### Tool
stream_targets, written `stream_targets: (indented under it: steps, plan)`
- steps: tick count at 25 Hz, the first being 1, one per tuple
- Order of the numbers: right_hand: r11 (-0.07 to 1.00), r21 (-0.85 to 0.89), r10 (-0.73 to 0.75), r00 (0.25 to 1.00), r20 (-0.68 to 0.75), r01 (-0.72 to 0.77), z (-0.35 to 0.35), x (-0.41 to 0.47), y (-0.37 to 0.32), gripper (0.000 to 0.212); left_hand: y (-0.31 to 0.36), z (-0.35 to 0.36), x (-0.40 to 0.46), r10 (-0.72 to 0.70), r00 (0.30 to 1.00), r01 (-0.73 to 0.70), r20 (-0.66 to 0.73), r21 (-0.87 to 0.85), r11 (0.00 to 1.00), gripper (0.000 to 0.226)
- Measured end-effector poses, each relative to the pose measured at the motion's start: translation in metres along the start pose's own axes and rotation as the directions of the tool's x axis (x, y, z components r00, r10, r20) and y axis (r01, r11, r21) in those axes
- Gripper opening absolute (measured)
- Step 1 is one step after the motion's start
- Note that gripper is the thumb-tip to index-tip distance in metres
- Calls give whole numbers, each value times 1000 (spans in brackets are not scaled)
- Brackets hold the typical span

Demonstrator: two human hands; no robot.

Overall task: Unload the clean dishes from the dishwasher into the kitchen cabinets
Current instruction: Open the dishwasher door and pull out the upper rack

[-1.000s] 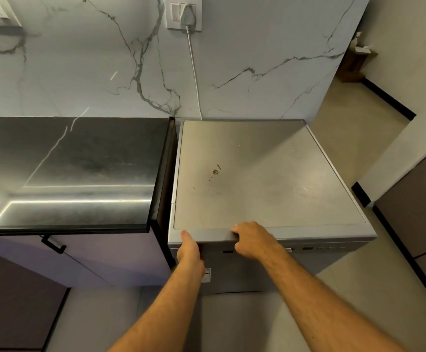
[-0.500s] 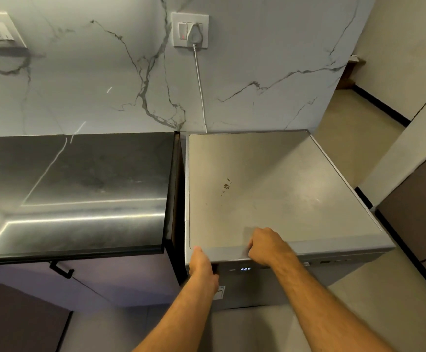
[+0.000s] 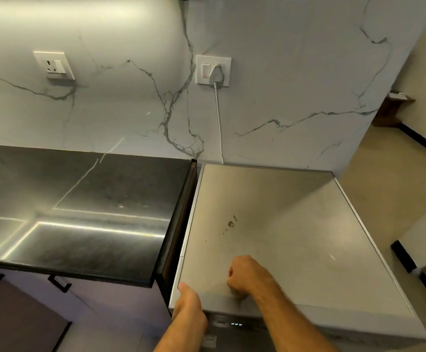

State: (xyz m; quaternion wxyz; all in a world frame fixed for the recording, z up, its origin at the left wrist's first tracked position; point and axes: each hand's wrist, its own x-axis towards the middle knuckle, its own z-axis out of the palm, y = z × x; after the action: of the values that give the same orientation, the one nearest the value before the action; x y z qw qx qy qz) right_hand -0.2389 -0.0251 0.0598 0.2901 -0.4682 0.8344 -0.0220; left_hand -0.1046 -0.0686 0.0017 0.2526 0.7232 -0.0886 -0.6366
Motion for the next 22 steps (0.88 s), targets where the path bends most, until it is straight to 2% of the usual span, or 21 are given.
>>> stream_targets:
  steps: [4,8,13,14,15,16,17,18,19,20,22]
  plan:
    - [997,25,-70,997,40,69,1,4,11,17,-4,-3,-3,29,999,-29,-30,4,1000,58]
    - [992,29,-123,991,60,122,-1,6,23,16,-11,-4,1,33,996,-31,-84,30,999,62]
    - [985,-18,-168,984,60,169,-10,18,16,18,-10,1,10,-5,995,-8,-104,-124,992,65]
    - [984,-36,-174,983,57,177,-13,22,12,18,-6,0,7,-28,991,1,-128,-202,979,71]
    - [982,-52,-179,982,55,182,-16,27,7,18,-3,7,21,-40,980,-6,-195,-227,974,77]
    - [981,-63,-182,982,50,185,-19,33,2,18,2,24,37,-111,947,25,-303,-273,962,82]
    - [980,-71,-184,982,43,186,-22,38,-4,18,13,33,43,-3,951,-50,-309,-162,986,88]
    - [980,-78,-183,983,34,185,-26,45,-9,18,23,44,38,111,960,-131,-257,-61,990,95]
    - [980,-85,-180,983,25,181,-31,51,-15,18,38,50,17,147,967,-158,-206,-38,987,99]
    - [980,-91,-177,984,16,177,-37,58,-20,19,55,55,-12,173,957,-177,-233,1,984,98]
    - [979,-104,-176,984,-16,173,-52,72,-30,19,85,60,-46,245,964,-231,-101,132,964,86]
